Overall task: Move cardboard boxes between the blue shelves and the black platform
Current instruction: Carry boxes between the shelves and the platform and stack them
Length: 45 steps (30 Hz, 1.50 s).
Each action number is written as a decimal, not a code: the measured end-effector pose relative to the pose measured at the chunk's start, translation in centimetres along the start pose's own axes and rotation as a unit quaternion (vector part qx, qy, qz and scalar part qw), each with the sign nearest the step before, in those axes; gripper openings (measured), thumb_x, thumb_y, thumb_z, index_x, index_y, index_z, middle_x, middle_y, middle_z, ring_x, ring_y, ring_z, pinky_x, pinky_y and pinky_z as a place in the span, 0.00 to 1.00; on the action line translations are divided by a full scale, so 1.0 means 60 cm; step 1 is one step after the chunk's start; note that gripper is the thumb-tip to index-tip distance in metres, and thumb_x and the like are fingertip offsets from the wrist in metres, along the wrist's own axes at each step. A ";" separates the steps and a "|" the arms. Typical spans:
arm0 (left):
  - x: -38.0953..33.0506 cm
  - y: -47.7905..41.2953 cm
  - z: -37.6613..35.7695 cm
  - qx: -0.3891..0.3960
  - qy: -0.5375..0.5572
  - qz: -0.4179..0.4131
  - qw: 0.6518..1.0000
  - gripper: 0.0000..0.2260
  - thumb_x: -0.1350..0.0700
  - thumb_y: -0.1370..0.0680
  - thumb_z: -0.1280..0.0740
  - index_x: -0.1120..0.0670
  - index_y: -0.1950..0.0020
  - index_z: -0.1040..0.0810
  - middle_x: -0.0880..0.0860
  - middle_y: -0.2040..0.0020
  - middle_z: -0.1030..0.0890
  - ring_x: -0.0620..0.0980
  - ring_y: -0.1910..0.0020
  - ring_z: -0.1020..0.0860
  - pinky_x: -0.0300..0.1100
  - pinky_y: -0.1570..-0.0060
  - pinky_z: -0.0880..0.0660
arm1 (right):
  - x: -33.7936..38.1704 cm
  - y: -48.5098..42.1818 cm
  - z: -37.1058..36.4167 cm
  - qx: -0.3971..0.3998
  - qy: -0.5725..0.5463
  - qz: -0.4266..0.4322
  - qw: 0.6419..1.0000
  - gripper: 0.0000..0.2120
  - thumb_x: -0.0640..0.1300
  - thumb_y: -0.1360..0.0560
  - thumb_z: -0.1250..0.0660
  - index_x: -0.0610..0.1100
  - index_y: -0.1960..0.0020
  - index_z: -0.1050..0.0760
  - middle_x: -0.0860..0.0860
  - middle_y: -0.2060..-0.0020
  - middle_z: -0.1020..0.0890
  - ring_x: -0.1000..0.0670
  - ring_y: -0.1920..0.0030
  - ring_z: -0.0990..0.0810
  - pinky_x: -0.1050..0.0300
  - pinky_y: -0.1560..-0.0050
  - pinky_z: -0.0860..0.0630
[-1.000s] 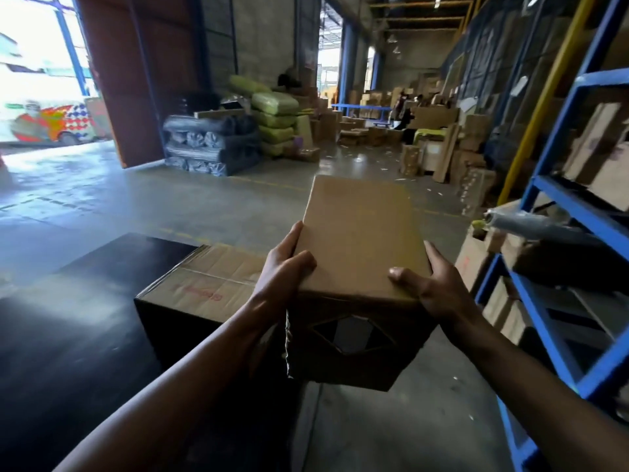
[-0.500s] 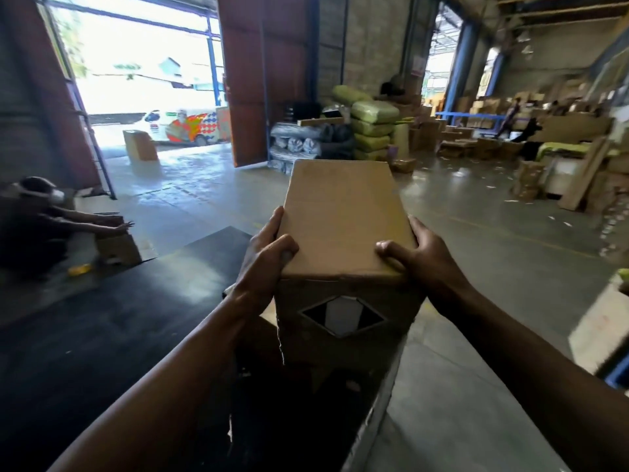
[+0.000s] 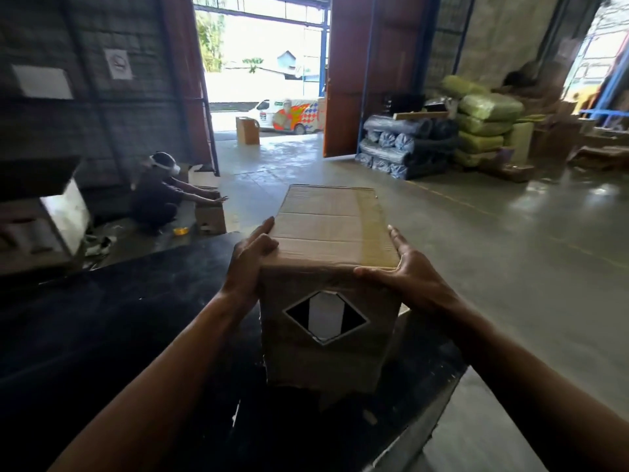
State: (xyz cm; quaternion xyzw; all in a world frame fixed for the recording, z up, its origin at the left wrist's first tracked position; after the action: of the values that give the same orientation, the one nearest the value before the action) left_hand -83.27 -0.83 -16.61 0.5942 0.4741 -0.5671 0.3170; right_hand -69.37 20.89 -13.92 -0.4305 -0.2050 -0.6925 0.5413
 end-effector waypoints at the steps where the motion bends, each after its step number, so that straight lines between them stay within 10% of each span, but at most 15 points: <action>1: 0.011 0.005 -0.002 0.005 0.008 -0.002 1.000 0.28 0.49 0.30 0.33 0.49 0.29 0.26 0.54 0.33 0.23 0.53 0.39 0.22 0.46 0.38 0.26 | -0.004 -0.002 0.008 0.001 0.010 0.006 1.000 0.58 0.59 0.38 0.23 0.43 0.20 0.51 0.55 0.30 0.35 0.60 0.35 0.35 0.78 0.43 0.37; 5: 0.042 0.038 -0.006 0.013 -0.041 -0.044 0.998 0.37 0.33 0.30 0.30 0.45 0.25 0.32 0.54 0.26 0.29 0.56 0.29 0.29 0.61 0.28 0.37 | -0.017 -0.012 0.027 0.004 0.026 0.034 0.999 0.57 0.60 0.39 0.22 0.41 0.21 0.47 0.52 0.24 0.37 0.60 0.31 0.37 0.69 0.34 0.40; 10: 0.016 0.066 -0.013 0.031 -0.181 -0.111 0.977 0.54 0.24 0.36 0.34 0.53 0.20 0.44 0.43 0.31 0.29 0.35 0.34 0.27 0.34 0.38 0.28 | -0.033 -0.025 0.034 0.002 0.034 0.058 0.998 0.55 0.59 0.38 0.22 0.42 0.21 0.45 0.53 0.25 0.36 0.59 0.30 0.36 0.68 0.34 0.40; 18: 0.013 0.071 -0.021 0.024 -0.260 -0.137 0.956 0.45 0.41 0.36 0.23 0.36 0.26 0.44 0.29 0.39 0.24 0.35 0.37 0.25 0.32 0.41 0.27 | -0.034 -0.033 0.033 0.007 0.054 0.089 0.995 0.55 0.54 0.39 0.19 0.40 0.22 0.44 0.58 0.38 0.32 0.61 0.38 0.32 0.85 0.52 0.40; 26: -0.006 0.061 -0.032 0.009 -0.278 -0.157 0.947 0.51 0.40 0.40 0.23 0.48 0.21 0.42 0.35 0.40 0.24 0.31 0.41 0.24 0.32 0.42 0.26 | -0.035 -0.027 0.047 -0.033 0.085 0.116 0.989 0.57 0.63 0.43 0.19 0.44 0.23 0.39 0.52 0.27 0.31 0.55 0.30 0.32 0.59 0.29 0.35; 37: -0.078 0.043 -0.104 0.049 -0.416 -0.193 0.887 0.49 0.39 0.35 0.24 0.43 0.20 0.45 0.52 0.26 0.32 0.46 0.35 0.30 0.42 0.37 0.28 | -0.108 -0.016 0.023 -0.003 0.025 0.076 0.997 0.56 0.68 0.43 0.23 0.45 0.23 0.38 0.52 0.28 0.31 0.59 0.34 0.33 0.65 0.35 0.36; 45: -0.026 0.030 -0.162 0.134 -0.481 -0.202 0.842 0.41 0.42 0.29 0.25 0.43 0.21 0.41 0.46 0.29 0.28 0.40 0.34 0.28 0.22 0.43 0.37 | -0.093 -0.006 0.057 -0.054 0.070 0.143 0.986 0.44 0.60 0.38 0.21 0.49 0.26 0.32 0.57 0.34 0.26 0.61 0.36 0.30 0.67 0.37 0.35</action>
State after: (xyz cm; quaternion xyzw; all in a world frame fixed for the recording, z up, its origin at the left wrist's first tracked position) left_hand -77.84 7.09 -13.87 0.1742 0.2908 -0.8913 0.3011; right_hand -68.17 26.74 -16.56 -0.4348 -0.0652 -0.6463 0.6237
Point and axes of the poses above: each hand's wrist, its own y-axis away from the middle knuckle, its own z-axis out of the back of the hand, x = y × z, the point moved 6 cm from there along -y, towards the middle knuckle
